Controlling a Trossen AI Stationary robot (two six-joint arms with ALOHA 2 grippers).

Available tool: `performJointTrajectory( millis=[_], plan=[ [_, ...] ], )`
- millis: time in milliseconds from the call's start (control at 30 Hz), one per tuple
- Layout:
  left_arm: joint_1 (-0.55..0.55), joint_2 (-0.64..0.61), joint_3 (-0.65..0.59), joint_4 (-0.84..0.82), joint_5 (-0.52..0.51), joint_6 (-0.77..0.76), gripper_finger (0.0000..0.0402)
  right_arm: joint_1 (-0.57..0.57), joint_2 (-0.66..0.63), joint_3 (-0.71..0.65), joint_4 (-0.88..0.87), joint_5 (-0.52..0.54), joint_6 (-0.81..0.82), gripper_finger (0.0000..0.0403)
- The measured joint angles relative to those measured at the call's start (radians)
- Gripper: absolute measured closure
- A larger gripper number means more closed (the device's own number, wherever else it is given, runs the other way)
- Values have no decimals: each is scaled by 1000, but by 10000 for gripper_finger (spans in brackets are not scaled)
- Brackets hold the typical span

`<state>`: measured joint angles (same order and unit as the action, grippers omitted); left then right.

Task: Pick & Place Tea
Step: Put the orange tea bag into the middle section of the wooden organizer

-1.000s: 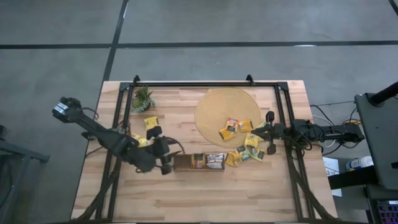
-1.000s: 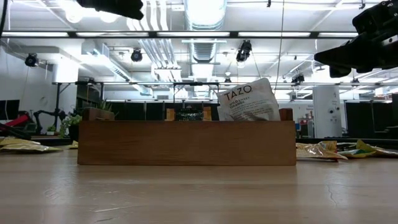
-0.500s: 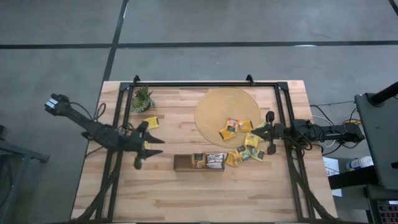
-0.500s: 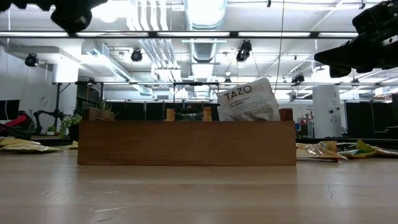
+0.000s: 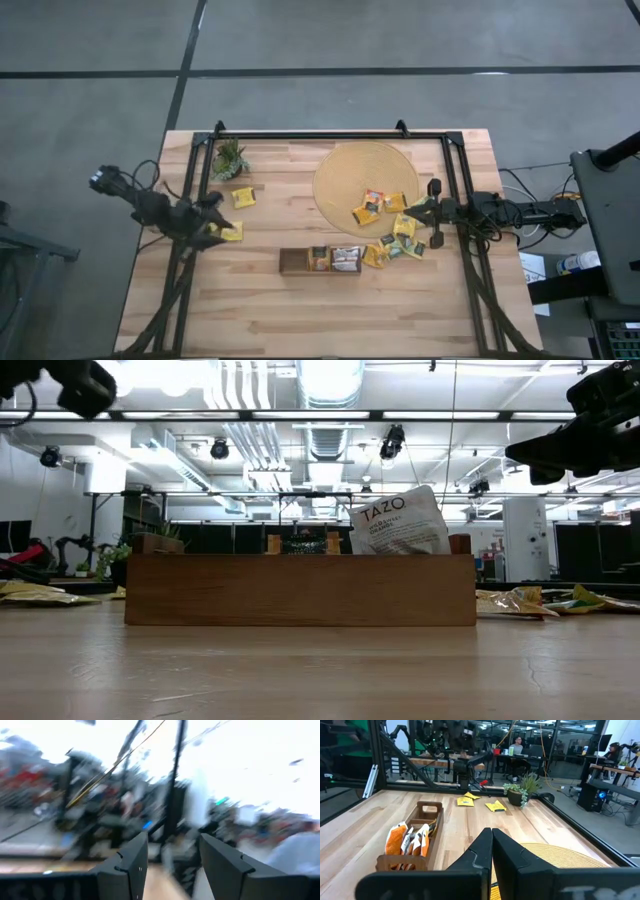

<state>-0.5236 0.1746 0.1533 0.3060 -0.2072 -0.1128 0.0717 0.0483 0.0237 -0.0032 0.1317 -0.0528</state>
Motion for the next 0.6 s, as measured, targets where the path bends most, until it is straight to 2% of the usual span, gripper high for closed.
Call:
performJointTrajectory(
  millis=[200, 267, 400, 600],
  plan=[
    [-1, -130, -85, 37, 241, -10, 230, 0, 0, 0, 0, 0, 0, 394],
    [-1, -170, -113, 53, 260, -3, 230, 0, 0, 0, 0, 0, 0, 394],
    [-2, -174, -144, 31, 276, 10, 230, 0, 0, 0, 0, -1, 0, 394],
    [-2, -173, -145, -129, 278, 39, 230, 0, 0, 0, 1, 0, -1, 394]
  ],
)
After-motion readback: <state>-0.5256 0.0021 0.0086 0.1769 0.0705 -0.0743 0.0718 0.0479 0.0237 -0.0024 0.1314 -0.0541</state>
